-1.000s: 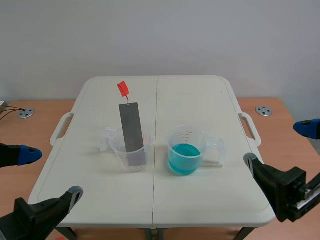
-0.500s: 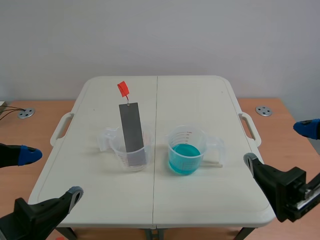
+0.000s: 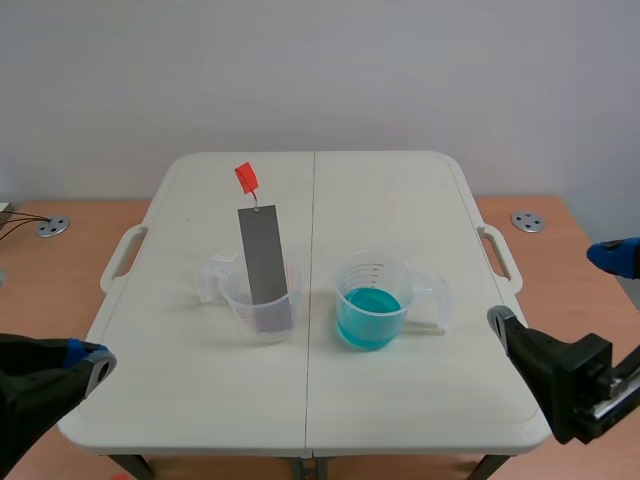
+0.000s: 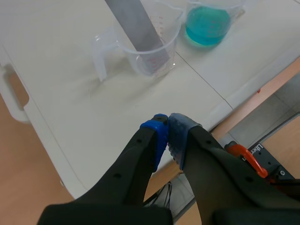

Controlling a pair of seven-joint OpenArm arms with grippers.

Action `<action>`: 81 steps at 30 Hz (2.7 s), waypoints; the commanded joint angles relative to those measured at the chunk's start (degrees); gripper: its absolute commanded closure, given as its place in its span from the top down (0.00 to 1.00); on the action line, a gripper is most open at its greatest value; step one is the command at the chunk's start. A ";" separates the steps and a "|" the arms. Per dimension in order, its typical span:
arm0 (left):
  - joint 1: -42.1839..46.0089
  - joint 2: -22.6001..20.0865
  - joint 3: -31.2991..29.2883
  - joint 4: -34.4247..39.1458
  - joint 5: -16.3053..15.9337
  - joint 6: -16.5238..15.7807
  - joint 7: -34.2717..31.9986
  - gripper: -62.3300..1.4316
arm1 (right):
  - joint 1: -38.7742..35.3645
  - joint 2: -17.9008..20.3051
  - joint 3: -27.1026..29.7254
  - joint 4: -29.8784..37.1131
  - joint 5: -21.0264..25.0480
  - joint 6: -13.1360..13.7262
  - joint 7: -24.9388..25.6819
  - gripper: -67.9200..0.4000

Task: Hold the metal plate by the orange handle, dip it into the blue solution, take it out and point at it, then put the plate back in the beaker on the left.
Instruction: 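Lift the metal plate out of the left beaker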

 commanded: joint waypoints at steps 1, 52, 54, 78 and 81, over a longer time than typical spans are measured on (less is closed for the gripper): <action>2.82 0.24 0.02 1.09 -0.52 -0.02 -0.81 0.06 | 0.81 0.00 0.04 0.85 0.46 0.00 0.87 0.98; 11.61 0.44 11.37 -34.10 4.37 1.16 -5.51 0.06 | 51.71 -11.72 -31.19 -31.30 11.23 1.84 -6.51 0.98; 11.17 0.74 11.45 -34.38 4.37 1.11 -5.51 0.06 | 53.72 -12.81 -32.11 -33.68 11.82 2.03 -6.49 0.98; 10.69 1.07 11.72 -38.56 4.37 1.16 -4.92 0.06 | 72.46 -26.03 -36.85 -54.51 11.78 4.87 -14.27 0.98; 10.69 1.07 11.72 -38.56 4.37 1.16 -4.92 0.06 | 74.49 -27.76 -37.33 -57.31 11.78 5.73 -15.87 0.98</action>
